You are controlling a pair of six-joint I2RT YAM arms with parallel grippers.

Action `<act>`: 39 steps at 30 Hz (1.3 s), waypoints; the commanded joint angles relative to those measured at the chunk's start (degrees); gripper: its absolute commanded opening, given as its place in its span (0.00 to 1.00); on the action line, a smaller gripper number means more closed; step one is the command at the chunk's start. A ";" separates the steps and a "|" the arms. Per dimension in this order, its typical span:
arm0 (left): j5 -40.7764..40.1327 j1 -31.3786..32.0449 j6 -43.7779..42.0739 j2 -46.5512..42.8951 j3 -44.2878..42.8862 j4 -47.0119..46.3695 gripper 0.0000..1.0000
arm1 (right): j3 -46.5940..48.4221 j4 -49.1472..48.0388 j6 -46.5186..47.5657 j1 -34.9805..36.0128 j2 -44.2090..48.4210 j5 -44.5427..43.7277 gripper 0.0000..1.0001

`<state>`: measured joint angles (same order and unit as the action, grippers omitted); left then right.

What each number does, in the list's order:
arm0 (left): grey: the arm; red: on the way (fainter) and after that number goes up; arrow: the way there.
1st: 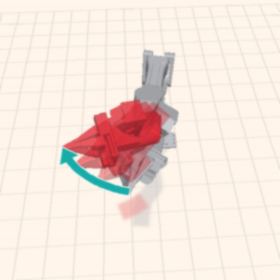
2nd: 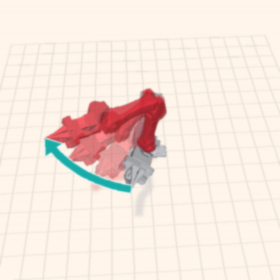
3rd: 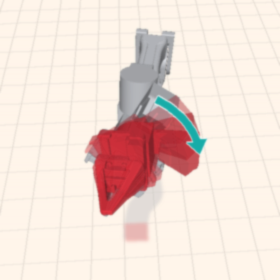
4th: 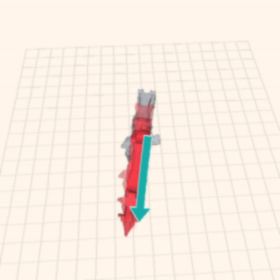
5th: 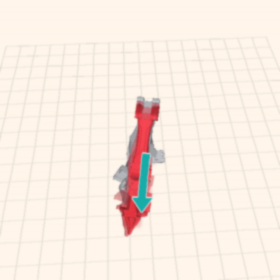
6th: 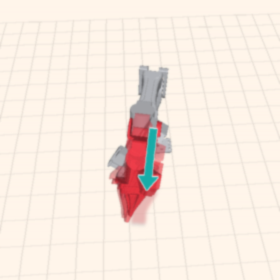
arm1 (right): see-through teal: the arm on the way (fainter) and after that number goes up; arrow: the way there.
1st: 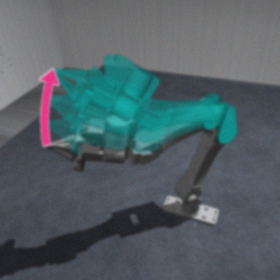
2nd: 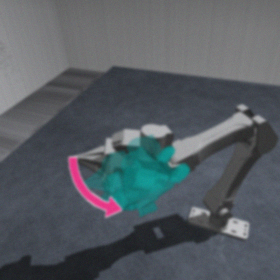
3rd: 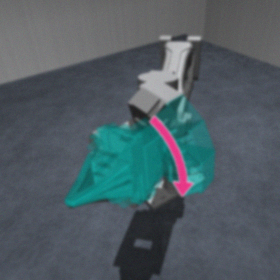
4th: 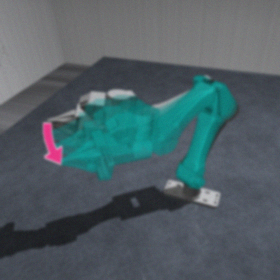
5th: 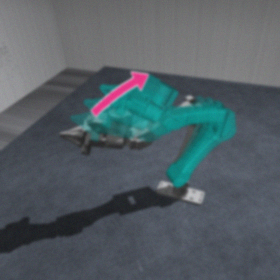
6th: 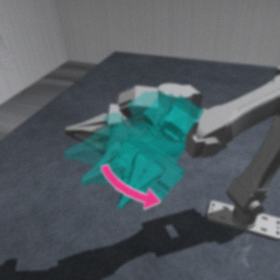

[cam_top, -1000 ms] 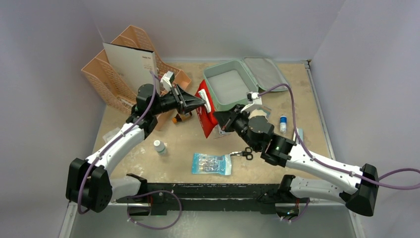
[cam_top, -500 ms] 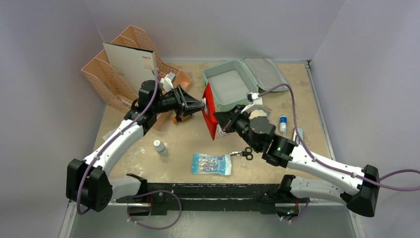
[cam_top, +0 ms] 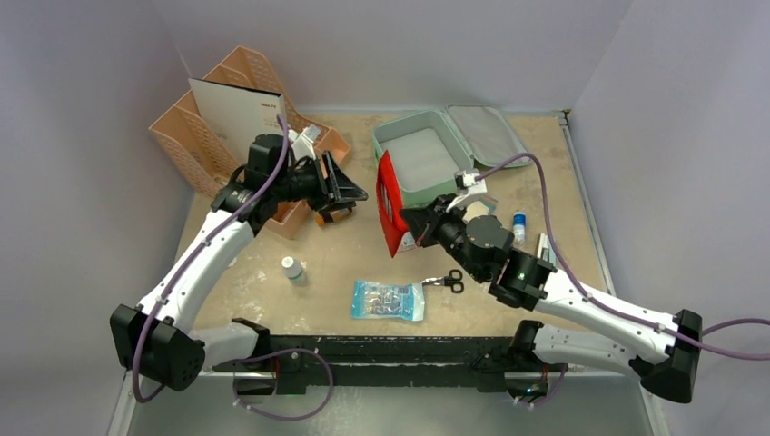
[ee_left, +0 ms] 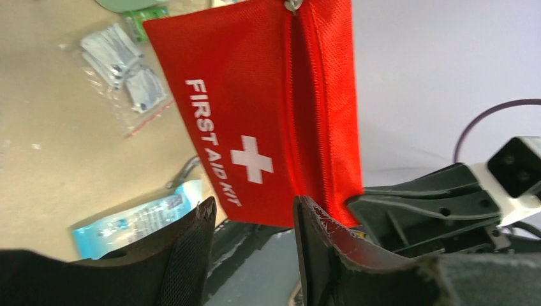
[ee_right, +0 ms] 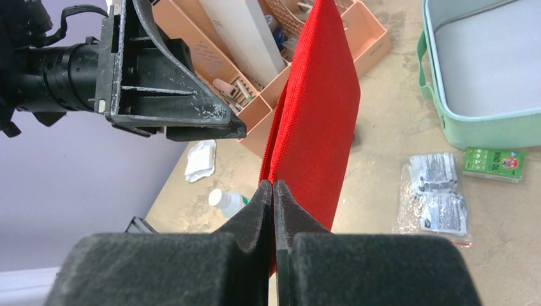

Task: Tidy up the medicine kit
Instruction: Place the medical item at the medicine pouch, then adjust the medicine pouch.

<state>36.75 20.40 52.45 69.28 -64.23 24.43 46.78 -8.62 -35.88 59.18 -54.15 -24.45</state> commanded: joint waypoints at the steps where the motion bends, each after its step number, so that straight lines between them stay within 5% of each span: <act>1: -4.16 0.25 -10.89 -1.21 -5.37 8.24 0.47 | -0.75 0.23 3.99 -0.03 3.12 2.36 0.00; 7: -2.74 0.17 -23.18 -1.10 -8.89 11.43 0.55 | -3.08 2.09 10.95 -0.03 8.17 12.22 0.00; 15: -4.63 0.16 -38.65 -3.04 -12.55 20.00 0.59 | 0.98 18.49 17.84 -0.03 12.39 20.01 0.00; 20: -7.15 0.16 -36.24 -4.81 -9.09 18.82 0.59 | 2.19 25.32 16.79 -0.03 14.78 14.75 0.00; 39: 13.50 0.25 -34.21 -4.49 1.50 0.99 0.62 | 3.79 27.22 21.86 -0.03 17.33 20.12 0.00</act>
<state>43.68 20.40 18.46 65.12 -64.79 30.57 48.75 21.12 -14.31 59.18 -37.58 -7.31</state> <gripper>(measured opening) 0.610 0.007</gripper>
